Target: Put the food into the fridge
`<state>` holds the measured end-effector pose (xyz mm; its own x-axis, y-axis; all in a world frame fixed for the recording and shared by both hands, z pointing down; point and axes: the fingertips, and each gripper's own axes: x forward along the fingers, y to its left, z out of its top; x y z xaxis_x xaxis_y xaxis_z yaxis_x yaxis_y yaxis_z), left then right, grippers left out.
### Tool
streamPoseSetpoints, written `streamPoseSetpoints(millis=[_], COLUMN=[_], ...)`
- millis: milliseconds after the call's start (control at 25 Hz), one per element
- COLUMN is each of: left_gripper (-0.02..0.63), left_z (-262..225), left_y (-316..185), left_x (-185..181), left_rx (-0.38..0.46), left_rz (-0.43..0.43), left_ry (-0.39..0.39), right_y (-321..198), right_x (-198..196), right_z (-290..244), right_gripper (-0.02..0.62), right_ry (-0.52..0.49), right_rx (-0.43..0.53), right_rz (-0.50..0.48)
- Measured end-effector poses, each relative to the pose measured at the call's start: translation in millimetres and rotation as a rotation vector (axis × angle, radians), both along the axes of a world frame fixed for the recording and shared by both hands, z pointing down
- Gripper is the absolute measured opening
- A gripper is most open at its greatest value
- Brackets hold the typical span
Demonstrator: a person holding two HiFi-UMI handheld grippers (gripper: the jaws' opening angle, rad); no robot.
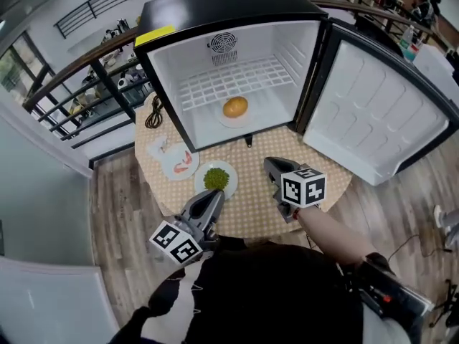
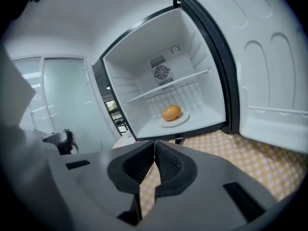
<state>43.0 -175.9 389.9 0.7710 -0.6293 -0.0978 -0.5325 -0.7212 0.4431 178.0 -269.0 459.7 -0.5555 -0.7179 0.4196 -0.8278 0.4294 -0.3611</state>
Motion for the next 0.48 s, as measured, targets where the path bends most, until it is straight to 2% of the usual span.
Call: streamPoseSetpoints(millis=[240, 480], left_gripper=[0.012, 0.012], left_z=[-8, -20], left_y=[26, 47], left_x=[26, 46], left_rx=[0.018, 0.027], left_rz=[-0.018, -0.03], left_ry=[-0.018, -0.029], right_y=[71, 107], right_x=[10, 41], right_z=[-20, -42], right_gripper=[0.017, 0.017], right_ry=[-0.079, -0.141], right_rx=[-0.017, 0.021], right_rz=[-0.135, -0.155])
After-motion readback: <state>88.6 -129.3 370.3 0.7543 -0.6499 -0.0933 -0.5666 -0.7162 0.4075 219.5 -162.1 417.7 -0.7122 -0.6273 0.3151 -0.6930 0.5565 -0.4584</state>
